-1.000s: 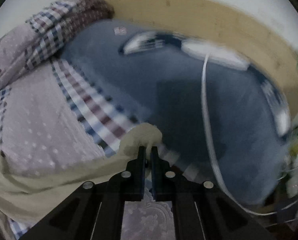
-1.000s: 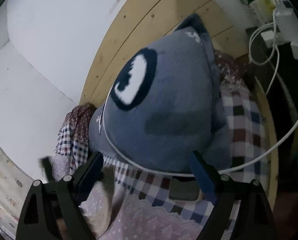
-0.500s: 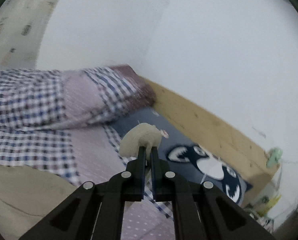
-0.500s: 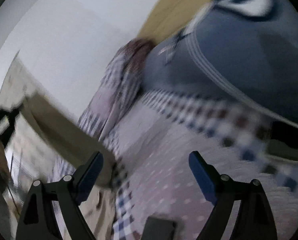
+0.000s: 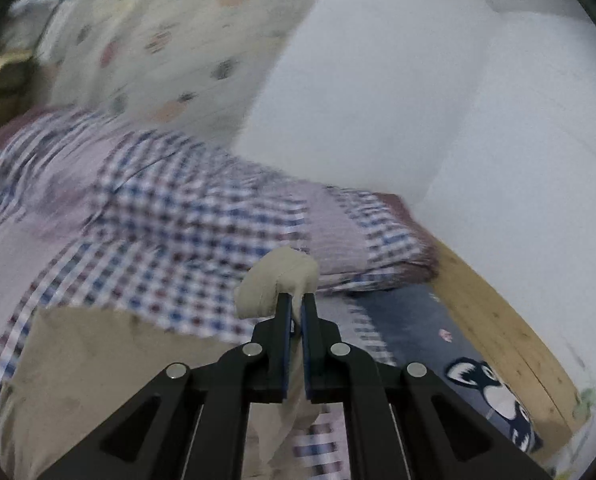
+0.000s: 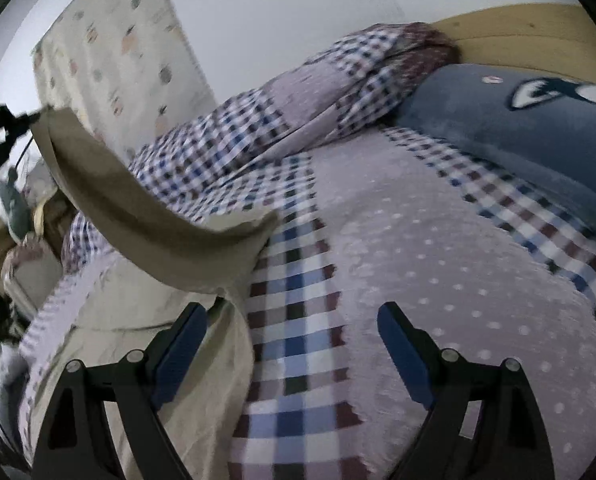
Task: Fold clothes
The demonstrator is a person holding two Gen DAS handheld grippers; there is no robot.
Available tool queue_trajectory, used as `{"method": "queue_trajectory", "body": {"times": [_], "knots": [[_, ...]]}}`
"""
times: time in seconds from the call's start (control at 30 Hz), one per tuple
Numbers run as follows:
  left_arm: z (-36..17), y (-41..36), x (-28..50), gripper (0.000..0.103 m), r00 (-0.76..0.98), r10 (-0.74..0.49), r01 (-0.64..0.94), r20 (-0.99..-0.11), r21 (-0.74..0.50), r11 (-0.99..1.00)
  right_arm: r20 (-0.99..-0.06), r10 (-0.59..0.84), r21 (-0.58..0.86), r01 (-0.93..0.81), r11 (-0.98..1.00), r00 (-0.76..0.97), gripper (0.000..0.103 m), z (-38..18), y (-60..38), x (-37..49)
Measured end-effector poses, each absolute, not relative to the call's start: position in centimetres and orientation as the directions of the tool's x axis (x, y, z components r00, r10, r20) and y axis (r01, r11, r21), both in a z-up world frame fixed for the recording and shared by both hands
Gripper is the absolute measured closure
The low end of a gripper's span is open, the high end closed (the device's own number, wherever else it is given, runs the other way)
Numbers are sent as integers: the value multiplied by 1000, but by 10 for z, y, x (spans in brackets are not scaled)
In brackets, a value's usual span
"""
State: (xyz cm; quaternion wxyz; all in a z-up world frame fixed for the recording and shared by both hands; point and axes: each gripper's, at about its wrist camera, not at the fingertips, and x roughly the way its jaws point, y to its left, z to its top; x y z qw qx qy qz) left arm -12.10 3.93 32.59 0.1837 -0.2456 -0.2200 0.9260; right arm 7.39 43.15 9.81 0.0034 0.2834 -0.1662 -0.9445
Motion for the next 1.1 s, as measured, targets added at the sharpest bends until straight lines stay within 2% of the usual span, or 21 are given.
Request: {"method": "queue_trajectory", "body": {"times": [0.2, 0.27, 0.3, 0.33, 0.4, 0.43, 0.5, 0.53, 0.6, 0.77, 0.83, 0.9, 1.1], "knots": [[233, -39, -135, 100, -804, 371, -45, -464, -576, -816, -564, -145, 194, 40, -980, -813, 13, 95, 375, 39], [204, -61, -139, 100, -800, 331, 11, -500, -564, -826, -595, -129, 137, 58, -989, -793, 18, 86, 357, 27], [185, -73, -140, 99, -792, 301, 49, -531, -547, -835, -611, -119, 108, 67, -992, -783, 27, 82, 348, 21], [166, -84, -142, 97, -771, 277, 91, -574, -530, -843, -628, -108, 93, 63, -994, -770, 42, 76, 343, 17], [123, -107, -147, 86, -684, 246, 179, -687, -485, -856, -659, -86, 66, 57, -996, -747, 58, 67, 335, 11], [106, -117, -146, 77, -650, 238, 210, -722, -471, -857, -671, -77, 53, 56, -997, -738, 59, 63, 333, 9], [89, -135, -125, 53, -650, 270, 200, -711, -502, -841, -677, -59, 25, 58, -998, -734, 59, 58, 329, 7], [85, -141, -112, 31, -658, 287, 185, -696, -519, -835, -673, -56, 17, 60, -998, -737, 59, 59, 328, 9], [79, -151, -81, 18, -680, 319, 152, -661, -552, -820, -653, -43, -5, 61, -998, -757, 59, 62, 327, 13], [73, -169, -13, 15, -777, 339, 99, -530, -636, -765, -591, 20, -148, 84, -985, -806, 59, 72, 309, 13], [63, -170, -11, 14, -767, 364, 137, -528, -690, -711, -581, 50, -239, 112, -965, -812, 65, 71, 297, 4], [54, -165, -25, 14, -715, 476, 121, -512, -762, -637, -587, 84, -344, 155, -926, -805, 72, 63, 280, -8], [65, -146, -33, 14, -704, 522, 22, -481, -749, -662, -618, 184, -574, 279, -770, -765, 75, 18, 244, -32]]}}
